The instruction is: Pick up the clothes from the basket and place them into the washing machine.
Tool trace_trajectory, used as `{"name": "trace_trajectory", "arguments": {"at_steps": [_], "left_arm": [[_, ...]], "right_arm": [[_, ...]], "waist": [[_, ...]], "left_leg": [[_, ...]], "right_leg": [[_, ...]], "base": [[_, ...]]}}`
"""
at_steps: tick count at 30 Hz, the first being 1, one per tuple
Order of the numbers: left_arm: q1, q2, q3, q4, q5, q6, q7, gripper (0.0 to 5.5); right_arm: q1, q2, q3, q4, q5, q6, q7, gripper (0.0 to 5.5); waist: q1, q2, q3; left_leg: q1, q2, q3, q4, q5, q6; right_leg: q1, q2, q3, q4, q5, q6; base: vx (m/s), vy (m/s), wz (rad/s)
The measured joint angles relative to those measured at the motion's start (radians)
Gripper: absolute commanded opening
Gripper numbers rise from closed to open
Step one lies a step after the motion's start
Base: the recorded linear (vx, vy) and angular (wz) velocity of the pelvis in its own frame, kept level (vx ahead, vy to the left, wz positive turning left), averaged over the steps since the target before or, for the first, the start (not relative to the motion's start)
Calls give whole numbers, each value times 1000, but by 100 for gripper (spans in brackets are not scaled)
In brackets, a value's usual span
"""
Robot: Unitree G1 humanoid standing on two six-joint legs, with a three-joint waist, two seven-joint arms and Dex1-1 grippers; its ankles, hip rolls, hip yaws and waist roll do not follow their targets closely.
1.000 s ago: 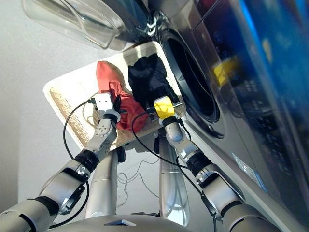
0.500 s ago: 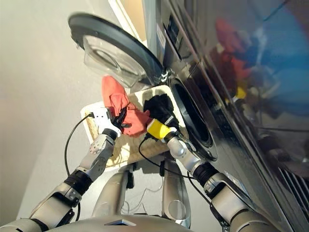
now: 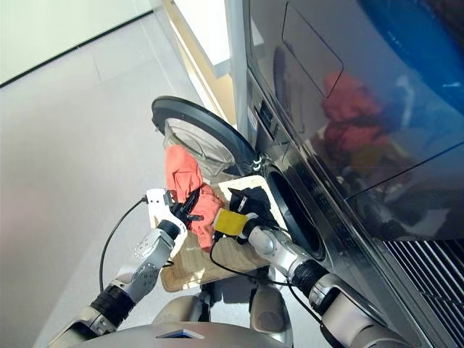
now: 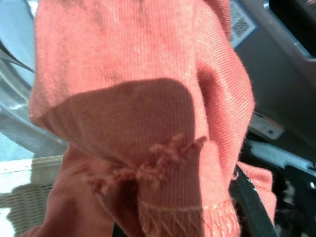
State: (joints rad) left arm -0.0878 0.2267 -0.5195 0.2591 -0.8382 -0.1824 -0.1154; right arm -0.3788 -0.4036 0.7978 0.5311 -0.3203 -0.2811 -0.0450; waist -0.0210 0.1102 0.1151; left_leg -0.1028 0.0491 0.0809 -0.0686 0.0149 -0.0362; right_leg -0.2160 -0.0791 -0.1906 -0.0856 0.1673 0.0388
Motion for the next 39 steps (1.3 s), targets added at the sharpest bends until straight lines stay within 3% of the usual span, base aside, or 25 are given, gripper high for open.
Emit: {"name": "trace_trajectory", "arguments": {"at_steps": [7, 9, 10, 11, 12, 26, 27, 28, 29, 35, 39], "left_arm": [[31, 64, -73, -113, -126, 64, -31, 0], [26, 82, -74, -62, -127, 83, -29, 0], [23, 85, -75, -38, -130, 95, -29, 0], [28, 84, -75, -38, -131, 101, -29, 0], [36, 85, -77, -37, -131, 102, -29, 0], [47, 84, -106, -37, -134, 106, -29, 0], [47, 83, -106, -37, -135, 107, -29, 63], [47, 82, -105, -37, -145, 107, -29, 444], [47, 76, -105, -38, -152, 107, -32, 550], [59, 51, -74, -40, -183, 105, -34, 550], [79, 6, -36, -47, -202, 93, -34, 550]], "right_arm": [[14, -67, 39, -184, -84, 16, 29, 550], [0, -11, 48, -55, -95, -8, 11, 550], [-9, -4, 67, -49, -139, 8, 9, 457], [-8, -4, 71, -45, -155, 11, 6, 196], [-8, -1, 75, -34, -170, 9, 2, 0], [5, 2, 97, -2, -186, 16, -13, 0], [8, 2, 97, 0, -185, 16, -16, 0], [8, 3, 97, 2, -185, 16, -16, 0], [9, 4, 96, 7, -184, 16, -16, 0], [67, 13, 36, 20, -124, 19, -40, 0], [112, 78, -39, 114, -52, 33, -76, 0]], "waist": [[-1, 2, -34], [-7, 2, -62], [-7, 4, -65], [-2, 4, -65], [-2, 3, -65], [-3, 4, -90], [-3, 4, -90], [-3, 4, -90], [-2, 4, -90], [-2, 5, -91], [0, 5, -91]], "left_leg": [[18, 1, 0, -7, 1, 0], [25, 4, 0, -10, 2, -2], [26, 4, 0, -10, 2, -2], [25, 3, -1, -10, 3, -2], [26, 3, -3, -10, 3, -2], [36, 2, -15, -9, 4, -1], [36, 2, -15, -9, 4, -1], [36, 1, -18, -9, 4, -1], [37, 1, -20, -9, 4, -1], [39, 2, -22, -10, 4, -1], [41, 1, -22, -10, 4, -1]], "right_leg": [[16, -2, -1, 0, -4, 1], [21, 1, -1, 0, -7, -2], [21, 2, -1, 0, -7, -2], [22, 2, -3, 0, -7, -3], [23, 2, -4, 0, -7, -3], [38, -1, -13, 0, -8, -2], [39, -1, -13, 0, -8, -2], [39, -1, -13, 0, -8, -2], [41, -1, -15, 0, -8, -2], [44, -1, -17, 0, -9, -1], [46, -1, -18, 0, -9, -1]], "base": [[7, -3, 3], [0, 0, 0], [0, 0, 0], [0, 0, 0], [0, 0, 0], [0, 0, 0], [0, 0, 0], [0, 0, 0], [0, 0, 0], [0, 0, 0], [0, 0, 0]]}}
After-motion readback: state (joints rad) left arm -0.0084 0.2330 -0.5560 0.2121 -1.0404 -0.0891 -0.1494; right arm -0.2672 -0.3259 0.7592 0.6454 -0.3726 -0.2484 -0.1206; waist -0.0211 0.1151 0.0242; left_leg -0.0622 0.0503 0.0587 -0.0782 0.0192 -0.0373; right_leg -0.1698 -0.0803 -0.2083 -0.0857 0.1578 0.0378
